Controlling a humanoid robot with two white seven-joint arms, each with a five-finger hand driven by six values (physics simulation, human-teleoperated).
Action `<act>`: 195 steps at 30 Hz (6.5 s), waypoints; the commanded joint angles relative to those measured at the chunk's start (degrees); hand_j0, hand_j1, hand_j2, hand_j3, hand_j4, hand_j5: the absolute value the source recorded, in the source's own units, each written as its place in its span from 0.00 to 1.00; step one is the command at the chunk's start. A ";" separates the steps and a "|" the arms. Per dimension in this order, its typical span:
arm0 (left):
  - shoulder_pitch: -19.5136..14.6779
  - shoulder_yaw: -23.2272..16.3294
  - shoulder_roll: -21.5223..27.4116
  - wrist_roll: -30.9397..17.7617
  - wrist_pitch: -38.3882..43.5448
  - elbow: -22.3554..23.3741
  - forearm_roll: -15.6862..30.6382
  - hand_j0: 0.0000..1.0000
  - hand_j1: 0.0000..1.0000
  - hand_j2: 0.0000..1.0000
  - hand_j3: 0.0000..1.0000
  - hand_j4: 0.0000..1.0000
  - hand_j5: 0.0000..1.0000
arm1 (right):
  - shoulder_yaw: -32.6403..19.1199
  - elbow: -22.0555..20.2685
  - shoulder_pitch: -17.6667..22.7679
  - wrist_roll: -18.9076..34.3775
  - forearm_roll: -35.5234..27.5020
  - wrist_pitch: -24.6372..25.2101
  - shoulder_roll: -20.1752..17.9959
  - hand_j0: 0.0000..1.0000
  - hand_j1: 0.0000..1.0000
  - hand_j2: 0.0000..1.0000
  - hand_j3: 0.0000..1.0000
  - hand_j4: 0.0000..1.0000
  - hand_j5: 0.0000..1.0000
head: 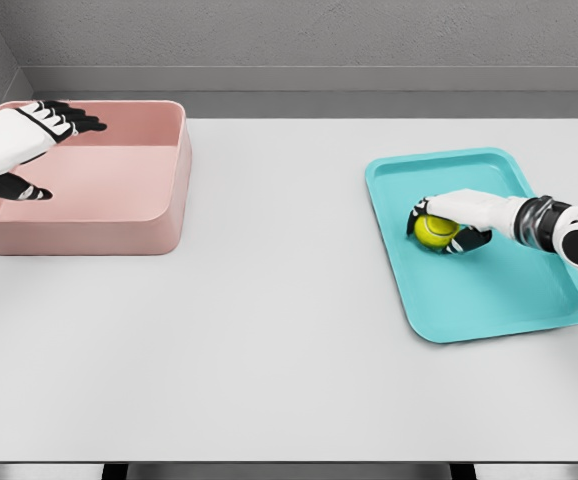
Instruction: Put the tennis from the blue tray into the pink basket with both arms
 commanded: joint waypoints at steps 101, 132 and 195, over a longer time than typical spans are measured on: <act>-26.54 -48.42 -7.60 -0.17 0.10 -18.60 -11.42 1.00 1.00 1.00 1.00 1.00 1.00 | -35.80 -14.26 11.51 5.07 -0.44 -16.49 -5.16 1.00 1.00 1.00 1.00 1.00 1.00; -27.95 -52.11 -12.35 -4.83 0.10 -15.44 -27.51 1.00 1.00 1.00 1.00 1.00 1.00 | -35.80 -14.61 11.42 5.07 -0.44 -16.58 -4.46 1.00 1.00 1.00 1.00 1.00 1.00; -22.76 -25.48 -5.41 -5.00 0.10 16.20 -10.02 0.48 0.48 0.48 0.48 0.48 0.48 | -35.80 -14.26 11.42 5.07 -0.44 -16.58 -4.46 1.00 1.00 1.00 1.00 1.00 1.00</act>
